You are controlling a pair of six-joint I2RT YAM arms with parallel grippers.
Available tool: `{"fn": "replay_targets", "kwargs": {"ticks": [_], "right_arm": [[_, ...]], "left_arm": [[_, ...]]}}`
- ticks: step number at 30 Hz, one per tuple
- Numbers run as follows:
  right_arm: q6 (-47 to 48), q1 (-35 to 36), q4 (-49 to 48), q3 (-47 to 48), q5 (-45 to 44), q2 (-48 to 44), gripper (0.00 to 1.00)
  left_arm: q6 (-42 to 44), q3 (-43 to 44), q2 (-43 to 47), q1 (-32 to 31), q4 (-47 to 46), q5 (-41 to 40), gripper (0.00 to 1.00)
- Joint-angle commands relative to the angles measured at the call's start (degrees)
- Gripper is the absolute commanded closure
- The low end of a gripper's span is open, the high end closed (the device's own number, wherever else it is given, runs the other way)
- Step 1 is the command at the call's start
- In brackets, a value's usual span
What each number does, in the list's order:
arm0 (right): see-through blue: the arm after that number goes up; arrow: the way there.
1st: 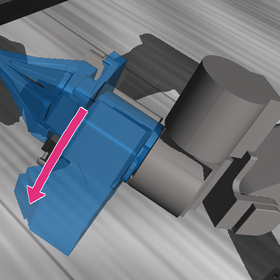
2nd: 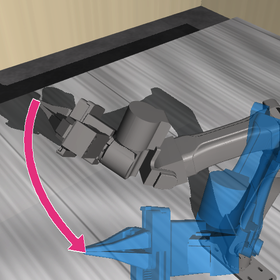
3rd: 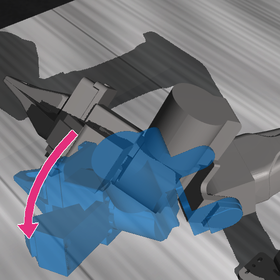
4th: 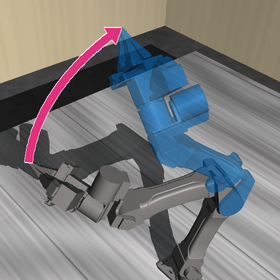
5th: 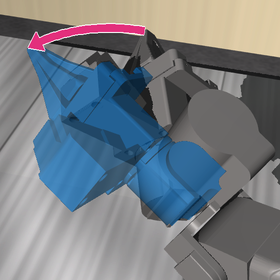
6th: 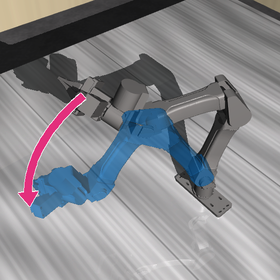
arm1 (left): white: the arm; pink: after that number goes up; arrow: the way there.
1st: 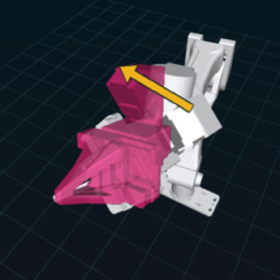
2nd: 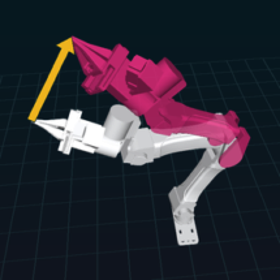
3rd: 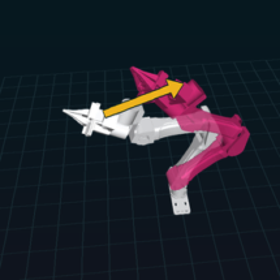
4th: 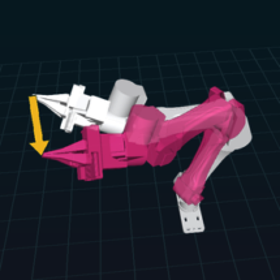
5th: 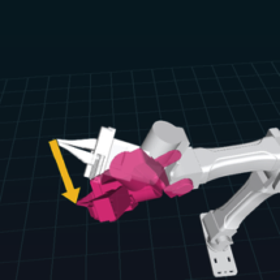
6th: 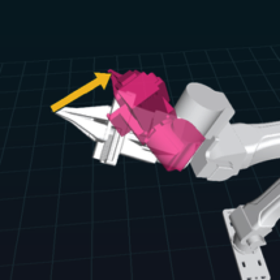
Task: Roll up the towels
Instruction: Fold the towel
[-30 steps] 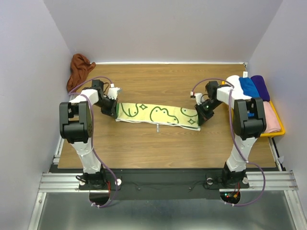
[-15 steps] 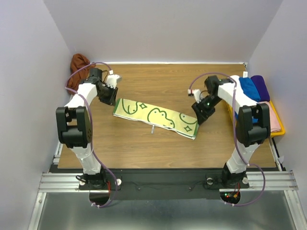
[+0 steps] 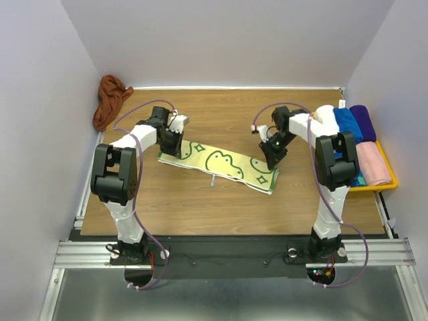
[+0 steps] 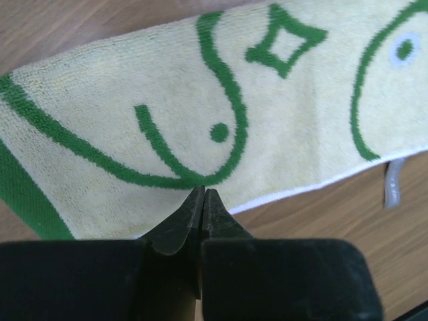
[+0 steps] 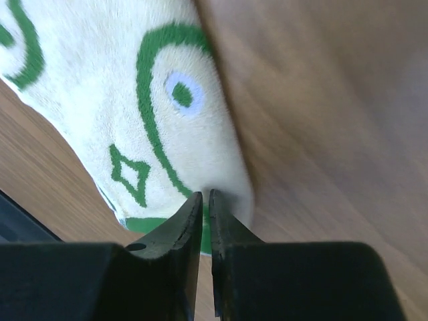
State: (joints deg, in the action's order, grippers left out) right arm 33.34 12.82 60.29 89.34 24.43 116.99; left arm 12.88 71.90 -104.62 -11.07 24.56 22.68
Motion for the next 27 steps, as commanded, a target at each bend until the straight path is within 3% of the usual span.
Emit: {"fn": "replay_targets", "kwargs": {"ticks": [1, 8, 14, 17, 21, 25, 27], "right_arm": [[0.14, 1.15, -2.98, -5.57, -0.96, -0.97, 0.86], [-0.65, 3.87, -5.01, -15.32, 2.46, -2.11, 0.90], [-4.42, 7.31, -6.85, -18.85, 13.61, -1.59, 0.88], [-4.95, 8.36, -8.51, -19.55, 21.78, -1.15, 0.81], [-8.63, 12.30, -13.97, -18.77, 29.26, 0.25, 0.76], [-11.28, 16.08, -16.52, -16.75, 32.61, 2.54, 0.75], [-12.25, 16.62, -17.14, -16.48, 34.89, 3.68, 0.72]], "left_arm": [[-4.18, 1.40, -1.28, 0.52, -4.34, -3.95, 0.94], [-3.83, 9.21, -10.14, 0.52, -5.13, -8.08, 0.99], [-2.08, 25.98, -23.16, 0.52, -2.33, -8.35, 1.00], [-1.29, 38.20, -30.43, 0.52, -0.14, -5.37, 0.99], [-0.93, 53.74, -37.23, 0.17, 2.42, 0.78, 0.87], [-0.23, 56.25, -37.16, -0.18, 2.87, 5.44, 0.69], [0.30, 55.29, -34.26, -0.18, 2.34, 6.24, 0.68]]}}
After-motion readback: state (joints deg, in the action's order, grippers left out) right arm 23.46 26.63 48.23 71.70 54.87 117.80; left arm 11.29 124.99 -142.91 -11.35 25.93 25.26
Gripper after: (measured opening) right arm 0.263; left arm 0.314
